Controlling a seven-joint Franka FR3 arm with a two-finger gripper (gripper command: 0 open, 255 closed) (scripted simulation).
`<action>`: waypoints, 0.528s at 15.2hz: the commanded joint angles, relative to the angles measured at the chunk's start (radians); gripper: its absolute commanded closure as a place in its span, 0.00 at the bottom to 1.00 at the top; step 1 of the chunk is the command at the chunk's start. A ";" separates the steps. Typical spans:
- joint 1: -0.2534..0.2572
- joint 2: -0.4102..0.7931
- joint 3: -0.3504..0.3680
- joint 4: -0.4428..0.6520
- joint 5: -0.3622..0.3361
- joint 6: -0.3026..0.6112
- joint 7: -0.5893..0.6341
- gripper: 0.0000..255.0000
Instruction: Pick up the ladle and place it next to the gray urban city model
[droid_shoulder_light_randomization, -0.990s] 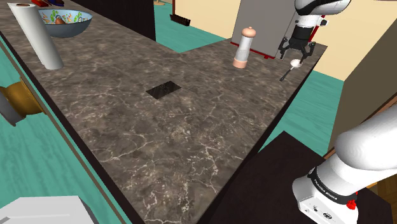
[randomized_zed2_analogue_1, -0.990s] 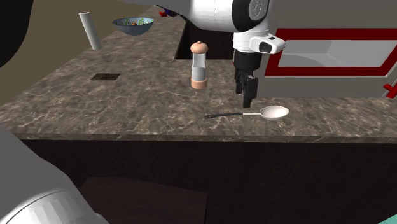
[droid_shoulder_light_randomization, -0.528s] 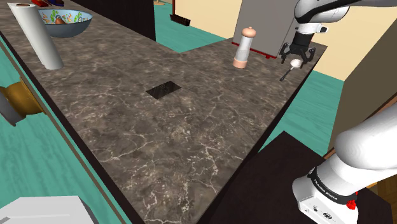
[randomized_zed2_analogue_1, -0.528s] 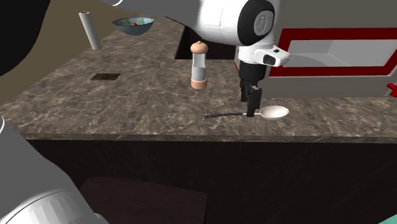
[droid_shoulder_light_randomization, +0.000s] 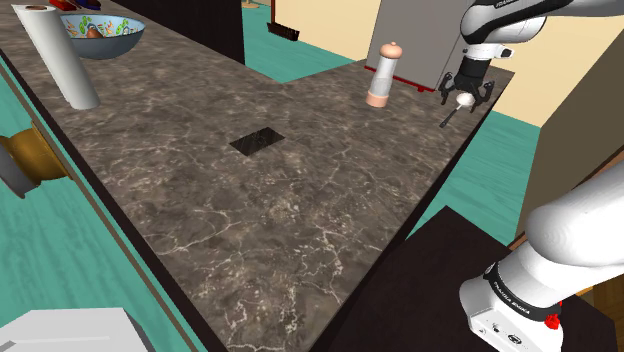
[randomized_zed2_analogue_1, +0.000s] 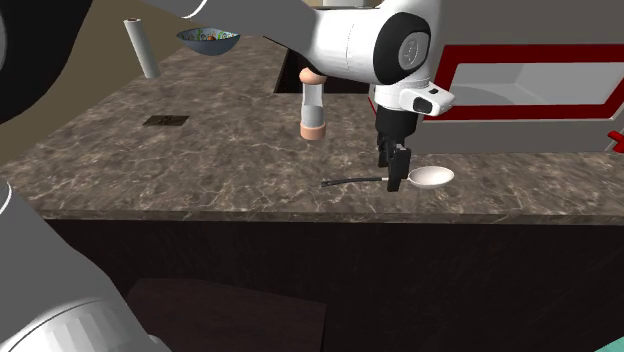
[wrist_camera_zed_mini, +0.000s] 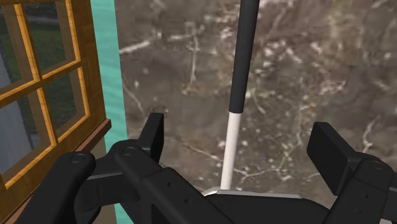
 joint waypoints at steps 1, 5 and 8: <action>-0.001 0.005 -0.001 -0.003 0.000 -0.003 0.000 0.00; -0.002 0.003 -0.002 -0.005 0.000 -0.002 -0.002 1.00; -0.001 -0.002 -0.001 -0.012 -0.001 0.000 0.001 1.00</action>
